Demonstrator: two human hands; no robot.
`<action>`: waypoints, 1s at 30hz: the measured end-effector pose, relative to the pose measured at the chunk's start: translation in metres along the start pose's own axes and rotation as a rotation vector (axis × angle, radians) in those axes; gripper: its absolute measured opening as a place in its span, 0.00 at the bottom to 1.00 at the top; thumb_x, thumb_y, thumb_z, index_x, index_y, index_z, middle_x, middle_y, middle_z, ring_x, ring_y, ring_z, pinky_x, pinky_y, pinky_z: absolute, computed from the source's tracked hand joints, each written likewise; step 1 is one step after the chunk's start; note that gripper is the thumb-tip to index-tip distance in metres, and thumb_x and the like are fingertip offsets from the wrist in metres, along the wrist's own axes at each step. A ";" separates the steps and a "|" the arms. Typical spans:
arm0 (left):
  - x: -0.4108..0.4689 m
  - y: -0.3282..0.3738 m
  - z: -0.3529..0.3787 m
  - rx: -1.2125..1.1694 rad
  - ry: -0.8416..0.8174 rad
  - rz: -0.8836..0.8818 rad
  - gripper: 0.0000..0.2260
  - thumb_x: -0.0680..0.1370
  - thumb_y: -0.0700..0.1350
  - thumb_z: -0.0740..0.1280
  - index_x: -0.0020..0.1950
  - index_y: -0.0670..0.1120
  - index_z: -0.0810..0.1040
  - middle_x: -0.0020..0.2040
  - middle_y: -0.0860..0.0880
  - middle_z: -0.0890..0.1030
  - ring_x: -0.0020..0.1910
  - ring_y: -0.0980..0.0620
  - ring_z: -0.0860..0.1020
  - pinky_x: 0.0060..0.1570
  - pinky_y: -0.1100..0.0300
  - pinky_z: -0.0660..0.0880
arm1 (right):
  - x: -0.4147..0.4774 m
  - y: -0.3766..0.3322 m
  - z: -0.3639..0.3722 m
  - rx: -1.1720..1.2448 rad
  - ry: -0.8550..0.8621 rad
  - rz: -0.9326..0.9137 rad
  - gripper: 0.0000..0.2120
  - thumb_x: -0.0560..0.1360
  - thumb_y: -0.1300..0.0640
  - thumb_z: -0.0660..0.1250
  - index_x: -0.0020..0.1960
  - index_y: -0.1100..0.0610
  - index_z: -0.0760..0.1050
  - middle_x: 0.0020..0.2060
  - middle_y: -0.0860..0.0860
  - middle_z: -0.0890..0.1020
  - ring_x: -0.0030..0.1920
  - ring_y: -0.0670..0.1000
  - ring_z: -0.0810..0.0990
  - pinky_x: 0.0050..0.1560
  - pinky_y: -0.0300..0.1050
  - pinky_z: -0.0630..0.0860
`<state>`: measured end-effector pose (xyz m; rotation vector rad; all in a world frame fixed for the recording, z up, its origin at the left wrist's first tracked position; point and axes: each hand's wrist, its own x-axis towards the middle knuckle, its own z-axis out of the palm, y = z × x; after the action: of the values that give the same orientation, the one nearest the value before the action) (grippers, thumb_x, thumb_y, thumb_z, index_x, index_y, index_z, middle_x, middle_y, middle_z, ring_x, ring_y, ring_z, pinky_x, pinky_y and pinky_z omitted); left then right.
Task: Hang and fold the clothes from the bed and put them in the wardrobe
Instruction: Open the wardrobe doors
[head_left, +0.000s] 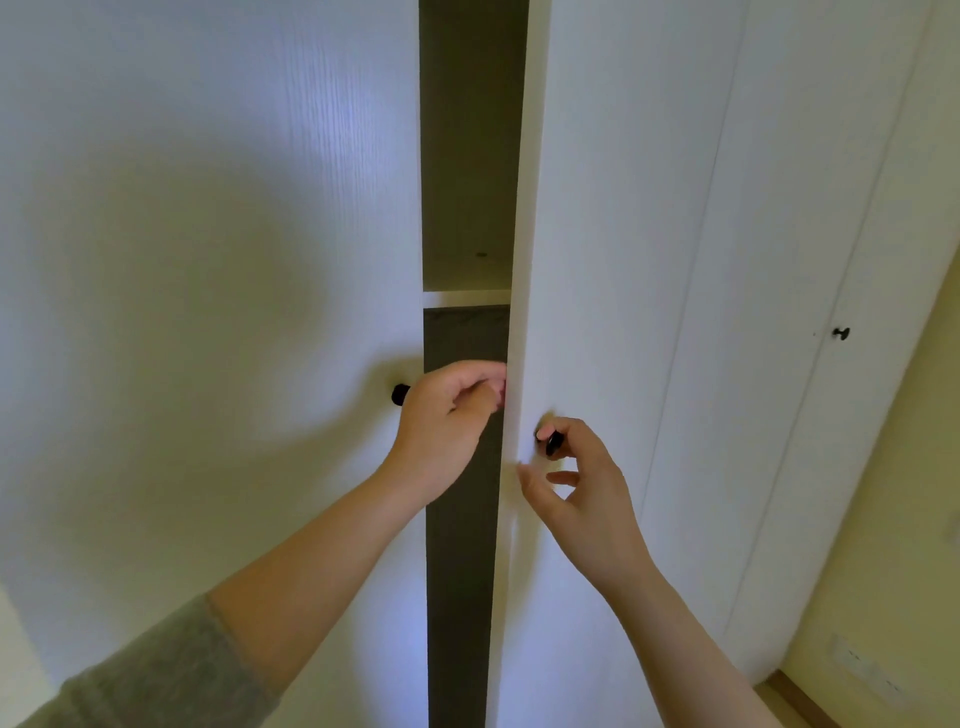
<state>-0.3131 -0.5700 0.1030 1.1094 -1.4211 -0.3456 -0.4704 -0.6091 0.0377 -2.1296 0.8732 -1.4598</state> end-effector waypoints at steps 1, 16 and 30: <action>0.001 0.004 0.001 -0.025 -0.014 -0.005 0.15 0.81 0.38 0.61 0.52 0.56 0.83 0.50 0.57 0.84 0.52 0.57 0.82 0.53 0.61 0.79 | -0.005 0.003 0.003 -0.013 0.042 0.002 0.20 0.73 0.48 0.71 0.61 0.41 0.68 0.56 0.35 0.73 0.57 0.42 0.76 0.53 0.40 0.79; -0.003 0.007 -0.011 0.054 -0.046 0.003 0.12 0.80 0.38 0.63 0.55 0.52 0.82 0.49 0.57 0.84 0.51 0.59 0.81 0.56 0.59 0.79 | -0.009 0.010 0.055 -0.256 0.082 0.329 0.55 0.70 0.46 0.74 0.78 0.43 0.34 0.79 0.42 0.45 0.76 0.52 0.61 0.68 0.50 0.72; -0.031 -0.032 0.015 -0.002 -0.087 -0.110 0.12 0.78 0.38 0.66 0.51 0.56 0.81 0.48 0.59 0.84 0.49 0.64 0.81 0.47 0.76 0.72 | -0.064 0.011 -0.039 -0.018 0.097 0.238 0.24 0.70 0.61 0.66 0.63 0.43 0.75 0.47 0.36 0.82 0.47 0.39 0.80 0.48 0.26 0.73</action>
<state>-0.3201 -0.5676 0.0565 1.1854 -1.4384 -0.4787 -0.5255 -0.5716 0.0019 -1.9035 1.1366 -1.4452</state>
